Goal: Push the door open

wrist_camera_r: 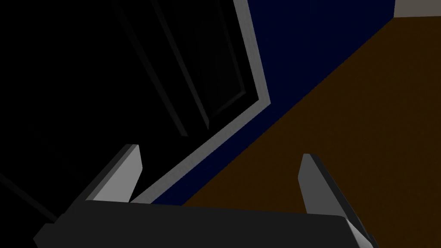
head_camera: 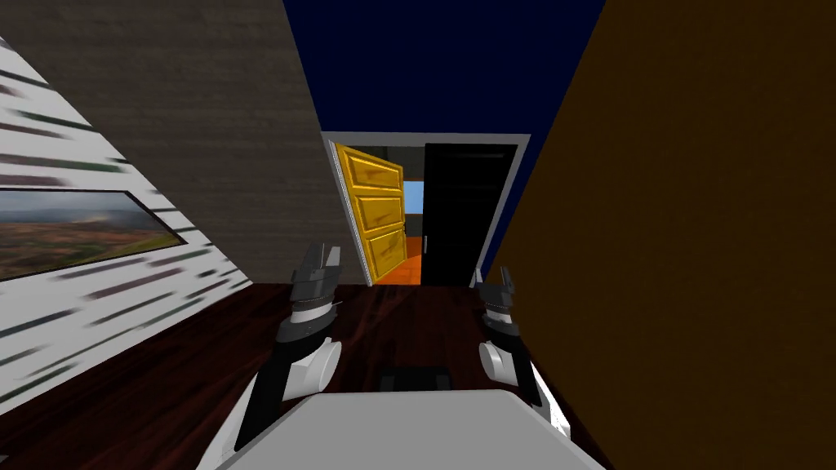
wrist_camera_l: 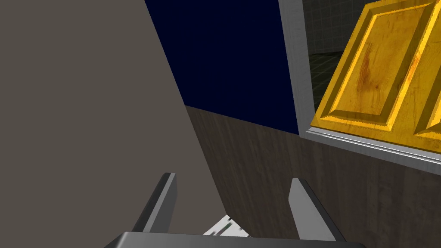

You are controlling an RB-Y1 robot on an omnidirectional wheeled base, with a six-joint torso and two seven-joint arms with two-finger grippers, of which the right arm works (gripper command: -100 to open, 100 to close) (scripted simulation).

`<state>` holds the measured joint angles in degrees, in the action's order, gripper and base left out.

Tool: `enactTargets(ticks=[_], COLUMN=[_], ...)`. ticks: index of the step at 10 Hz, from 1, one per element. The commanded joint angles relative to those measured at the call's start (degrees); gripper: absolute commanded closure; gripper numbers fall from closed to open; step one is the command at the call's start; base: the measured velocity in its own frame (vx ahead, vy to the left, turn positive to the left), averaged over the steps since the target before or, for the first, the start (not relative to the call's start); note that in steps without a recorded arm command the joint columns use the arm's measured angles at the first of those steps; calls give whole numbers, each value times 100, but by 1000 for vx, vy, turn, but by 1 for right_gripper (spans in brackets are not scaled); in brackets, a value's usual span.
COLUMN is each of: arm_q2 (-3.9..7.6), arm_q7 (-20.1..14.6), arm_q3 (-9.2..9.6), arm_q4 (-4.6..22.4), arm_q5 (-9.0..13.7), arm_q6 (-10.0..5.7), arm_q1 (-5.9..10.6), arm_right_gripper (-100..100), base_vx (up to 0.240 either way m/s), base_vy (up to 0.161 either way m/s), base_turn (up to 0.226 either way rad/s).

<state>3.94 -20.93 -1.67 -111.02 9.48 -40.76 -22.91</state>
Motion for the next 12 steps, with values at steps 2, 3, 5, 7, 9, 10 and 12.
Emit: enactTargets(ticks=[2, 3, 5, 7, 9, 10, 12], arm_q2=[33, 45, 73, 88, 100, 102, 105], arm_q7=[-213, -290, -526, -688, -850, -934, -1101], arm_q3=[-13, -12, -10, -9, -8, -7, -6], arm_q4=[329, 446, 810, 1060, 1311, 1439, 1696], arm_q5=[203, 276, 501, 656, 812, 891, 1051], arm_q6=[-31, -55, -130, -181, -232, -259, -311], arm_q1=[137, 170, 273, 343, 414, 450, 523], arm_right_gripper=[-100, -100, -100, -100, -100, -100, -100], base_vx=[114, 99, 136, 103, 98, 94, 98], base_vy=[-8, 0, -13, -31, -17, -24, -28], base_turn=[120, 124, 215, 131, 153, 128, 147])
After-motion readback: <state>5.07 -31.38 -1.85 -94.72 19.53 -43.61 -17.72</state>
